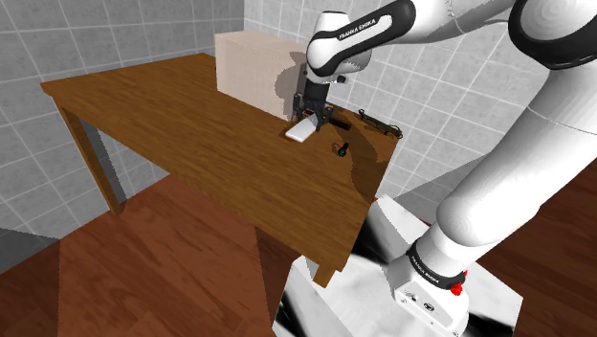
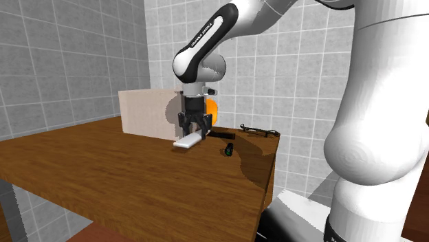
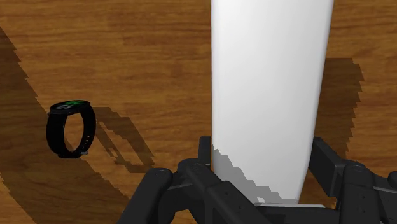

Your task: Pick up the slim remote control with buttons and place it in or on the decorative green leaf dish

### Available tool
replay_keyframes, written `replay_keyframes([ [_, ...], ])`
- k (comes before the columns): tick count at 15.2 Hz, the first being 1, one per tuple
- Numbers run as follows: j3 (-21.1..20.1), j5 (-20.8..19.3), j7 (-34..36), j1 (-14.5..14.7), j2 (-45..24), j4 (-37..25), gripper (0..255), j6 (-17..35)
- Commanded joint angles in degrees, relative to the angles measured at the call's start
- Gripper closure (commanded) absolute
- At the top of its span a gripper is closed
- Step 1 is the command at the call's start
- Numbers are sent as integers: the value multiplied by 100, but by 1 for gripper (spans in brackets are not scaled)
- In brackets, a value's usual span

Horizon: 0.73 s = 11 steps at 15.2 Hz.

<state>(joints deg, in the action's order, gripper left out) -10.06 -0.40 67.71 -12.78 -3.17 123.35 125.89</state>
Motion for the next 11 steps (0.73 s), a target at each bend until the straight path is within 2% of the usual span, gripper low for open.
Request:
replay_keyframes([
  [1,3,18,-20,-6,79,-81,255,-159],
  [11,8,79,-63,-14,387,-523,255,-904],
])
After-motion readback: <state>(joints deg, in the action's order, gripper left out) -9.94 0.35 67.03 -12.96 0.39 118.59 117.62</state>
